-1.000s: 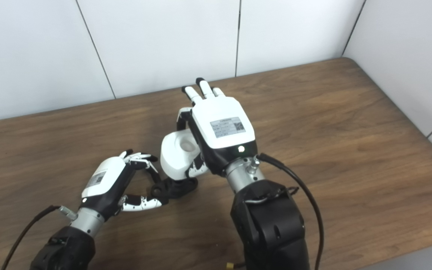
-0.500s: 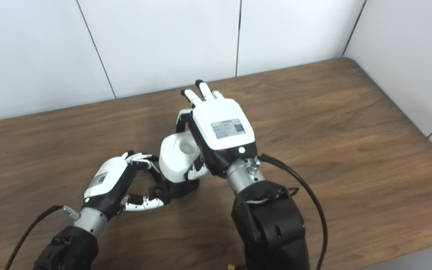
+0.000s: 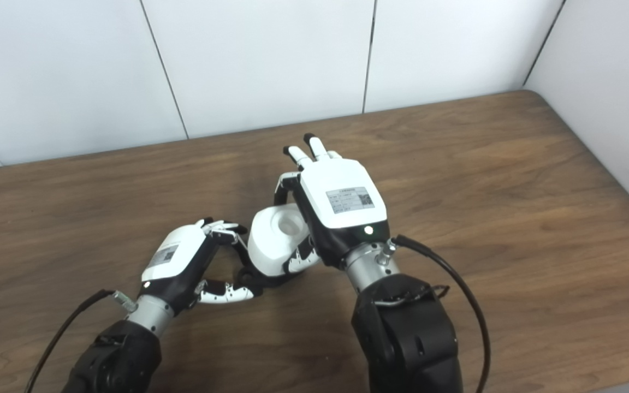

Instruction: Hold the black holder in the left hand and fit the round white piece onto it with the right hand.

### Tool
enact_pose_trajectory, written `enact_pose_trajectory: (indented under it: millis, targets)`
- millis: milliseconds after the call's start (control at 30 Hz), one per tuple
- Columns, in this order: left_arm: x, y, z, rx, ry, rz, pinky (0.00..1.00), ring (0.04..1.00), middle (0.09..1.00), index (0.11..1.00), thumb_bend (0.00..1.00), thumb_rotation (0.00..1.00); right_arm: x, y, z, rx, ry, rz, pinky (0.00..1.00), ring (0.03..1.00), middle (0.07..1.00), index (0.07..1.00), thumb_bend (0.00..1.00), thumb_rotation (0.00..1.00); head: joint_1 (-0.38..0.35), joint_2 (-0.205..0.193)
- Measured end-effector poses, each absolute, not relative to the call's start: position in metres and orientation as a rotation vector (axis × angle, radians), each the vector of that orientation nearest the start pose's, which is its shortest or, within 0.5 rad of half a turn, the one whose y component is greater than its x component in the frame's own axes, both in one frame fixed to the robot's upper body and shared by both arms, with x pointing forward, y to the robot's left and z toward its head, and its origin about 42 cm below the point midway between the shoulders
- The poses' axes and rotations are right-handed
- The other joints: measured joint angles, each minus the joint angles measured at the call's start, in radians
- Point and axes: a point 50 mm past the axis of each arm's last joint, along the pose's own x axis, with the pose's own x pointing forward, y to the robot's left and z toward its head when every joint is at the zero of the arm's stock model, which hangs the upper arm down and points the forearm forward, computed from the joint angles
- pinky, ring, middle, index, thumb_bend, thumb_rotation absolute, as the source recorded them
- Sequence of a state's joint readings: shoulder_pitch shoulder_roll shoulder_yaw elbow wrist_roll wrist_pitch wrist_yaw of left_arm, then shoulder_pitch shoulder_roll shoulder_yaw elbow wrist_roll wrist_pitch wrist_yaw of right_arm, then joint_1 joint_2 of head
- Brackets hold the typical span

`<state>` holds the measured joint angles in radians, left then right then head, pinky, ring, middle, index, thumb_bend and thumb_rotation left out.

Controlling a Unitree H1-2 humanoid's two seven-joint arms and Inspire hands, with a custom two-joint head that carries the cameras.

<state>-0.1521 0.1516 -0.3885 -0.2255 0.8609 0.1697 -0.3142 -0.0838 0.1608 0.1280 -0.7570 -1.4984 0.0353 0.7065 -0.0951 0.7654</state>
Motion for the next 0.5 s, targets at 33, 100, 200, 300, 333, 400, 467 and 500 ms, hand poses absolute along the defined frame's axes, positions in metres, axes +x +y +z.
enact_pose_trajectory:
  millis: [33, 100, 200, 300, 333, 400, 467, 500]
  targets:
    - [0.2995, 0.1367, 0.1661, 1.038, -0.198, -0.463, 1.00, 0.905, 0.828, 0.481, 0.52, 0.05, 0.2393, -0.1469, 0.2827, -1.329, -0.236, 0.035, 0.91, 1.000, 0.934, 0.480, 0.52, 0.13, 0.003, 0.002]
    - [0.2993, 0.1362, 0.1659, 1.042, -0.196, -0.462, 1.00, 0.905, 0.828, 0.481, 0.52, 0.05, 0.2387, -0.1462, 0.2820, -1.330, -0.236, 0.040, 0.87, 1.000, 0.932, 0.480, 0.52, 0.13, 0.008, 0.008]
    - [0.2990, 0.1355, 0.1656, 1.045, -0.193, -0.464, 1.00, 0.905, 0.829, 0.481, 0.52, 0.05, 0.2376, -0.1447, 0.2808, -1.331, -0.238, 0.049, 0.84, 1.000, 0.928, 0.480, 0.52, 0.13, 0.012, 0.009]
    - [0.2985, 0.1341, 0.1651, 1.046, -0.188, -0.467, 1.00, 0.904, 0.826, 0.481, 0.52, 0.05, 0.2366, -0.1437, 0.2790, -1.333, -0.235, 0.058, 0.84, 1.000, 0.924, 0.480, 0.52, 0.13, 0.015, 0.011]
    - [0.2984, 0.1335, 0.1650, 1.045, -0.188, -0.467, 1.00, 0.904, 0.826, 0.481, 0.52, 0.05, 0.2363, -0.1436, 0.2782, -1.334, -0.232, 0.061, 0.83, 1.000, 0.923, 0.480, 0.52, 0.13, 0.018, 0.012]
    - [0.2980, 0.1323, 0.1649, 1.041, -0.186, -0.468, 1.00, 0.905, 0.827, 0.481, 0.52, 0.05, 0.2352, -0.1439, 0.2761, -1.336, -0.225, 0.067, 0.83, 1.000, 0.921, 0.480, 0.52, 0.13, 0.025, 0.017]
    - [0.2975, 0.1310, 0.1650, 1.038, -0.184, -0.469, 1.00, 0.905, 0.826, 0.481, 0.52, 0.05, 0.2345, -0.1444, 0.2749, -1.337, -0.220, 0.069, 0.83, 1.000, 0.919, 0.480, 0.52, 0.13, 0.032, 0.020]
    - [0.2972, 0.1303, 0.1651, 1.038, -0.183, -0.469, 1.00, 0.904, 0.826, 0.481, 0.52, 0.05, 0.2343, -0.1445, 0.2745, -1.337, -0.219, 0.070, 0.83, 1.000, 0.919, 0.480, 0.52, 0.13, 0.035, 0.020]
